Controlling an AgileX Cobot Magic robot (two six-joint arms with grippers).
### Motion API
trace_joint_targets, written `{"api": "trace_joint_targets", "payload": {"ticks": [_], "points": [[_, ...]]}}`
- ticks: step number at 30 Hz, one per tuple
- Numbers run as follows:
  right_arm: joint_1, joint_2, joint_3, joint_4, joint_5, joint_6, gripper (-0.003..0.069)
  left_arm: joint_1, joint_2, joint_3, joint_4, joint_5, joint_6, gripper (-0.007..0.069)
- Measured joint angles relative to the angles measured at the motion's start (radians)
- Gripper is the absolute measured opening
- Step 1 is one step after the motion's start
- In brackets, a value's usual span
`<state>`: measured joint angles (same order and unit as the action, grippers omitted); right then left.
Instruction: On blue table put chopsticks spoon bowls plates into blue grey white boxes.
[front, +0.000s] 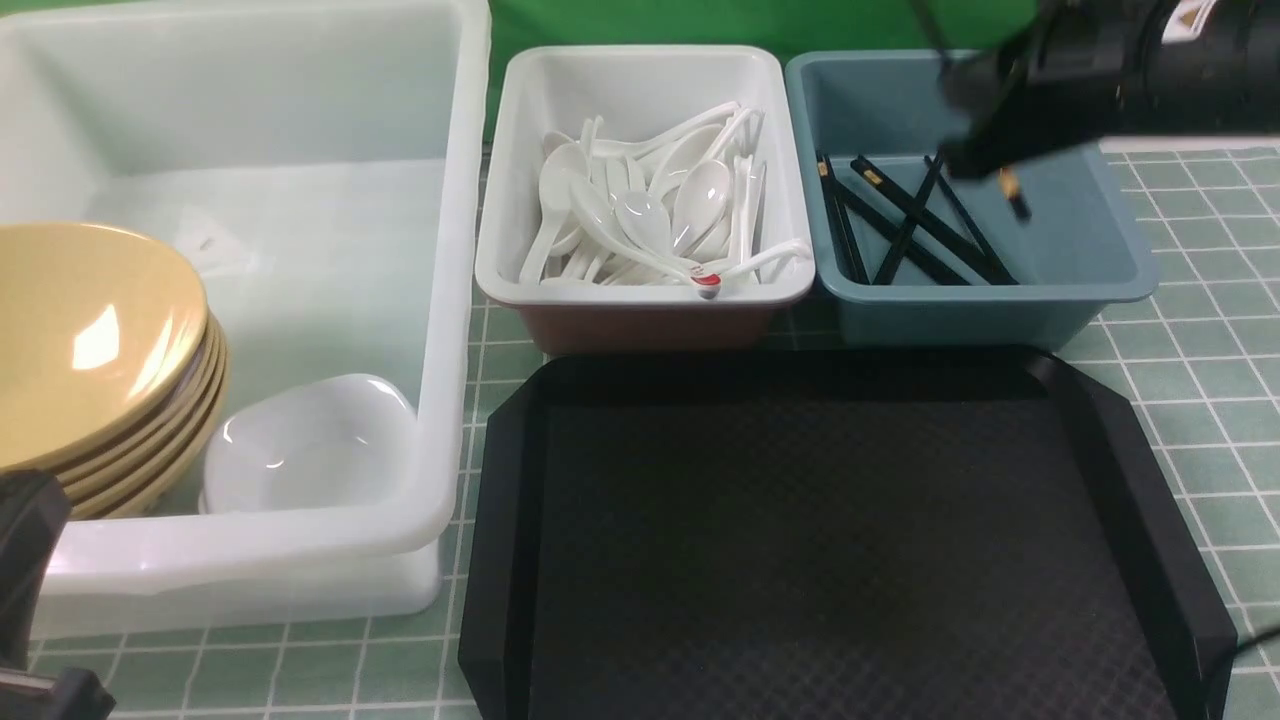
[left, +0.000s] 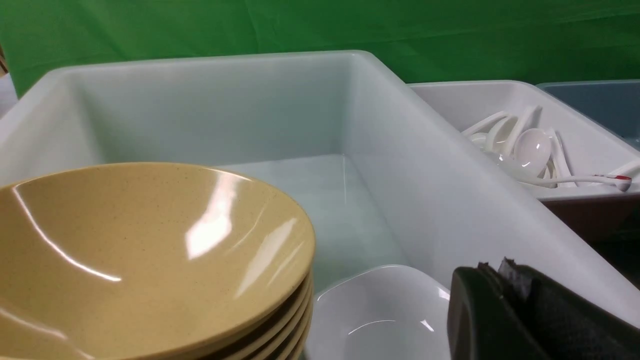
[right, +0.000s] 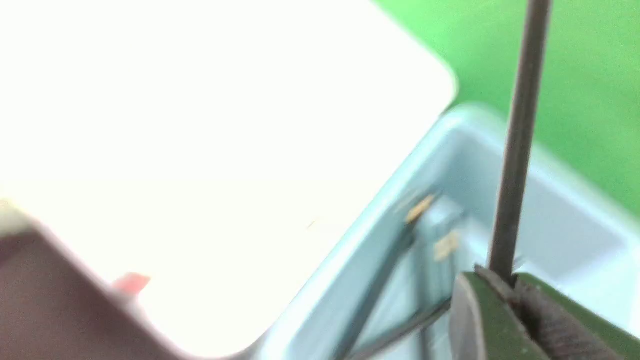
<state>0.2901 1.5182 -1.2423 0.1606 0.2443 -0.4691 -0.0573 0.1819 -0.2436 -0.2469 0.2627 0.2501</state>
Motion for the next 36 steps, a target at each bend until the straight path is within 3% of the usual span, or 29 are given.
{"api": "trace_joint_targets", "payload": {"ticks": [5, 12, 15, 17, 20, 26, 36], "points": [[-0.051, 0.209, 0.0, 0.004, -0.16, 0.046, 0.0134, 0.0, 0.0, 0.0, 0.0, 0.0, 0.0, 0.0004], [-0.055, 0.27, 0.003, 0.004, -0.139, 0.096, 0.0286, 0.0, 0.0, 0.0, 0.029, 0.0, 0.0, 0.0004], [-0.055, 0.222, 0.003, 0.004, -0.071, 0.114, 0.0301, 0.0, 0.0, 0.0, 0.066, 0.0, 0.0, 0.0004], [-0.055, 0.122, 0.009, 0.004, 0.034, 0.128, 0.0288, 0.0, 0.0, 0.0, 0.09, 0.0, 0.001, 0.0004], [-0.032, -0.095, 0.065, 0.004, 0.081, 0.133, 0.0213, 0.0, 0.0, 0.0, 0.095, 0.001, 0.001, 0.0004], [0.104, -0.553, 0.318, 0.01, -0.135, 0.133, 0.0049, 0.0, 0.0, 0.0, 0.097, 0.004, 0.001, 0.0004], [0.143, -0.96, 0.922, 0.011, -0.361, 0.123, 0.0036, 0.0, 0.0, 0.0, 0.097, 0.005, 0.001, 0.0004]]}}
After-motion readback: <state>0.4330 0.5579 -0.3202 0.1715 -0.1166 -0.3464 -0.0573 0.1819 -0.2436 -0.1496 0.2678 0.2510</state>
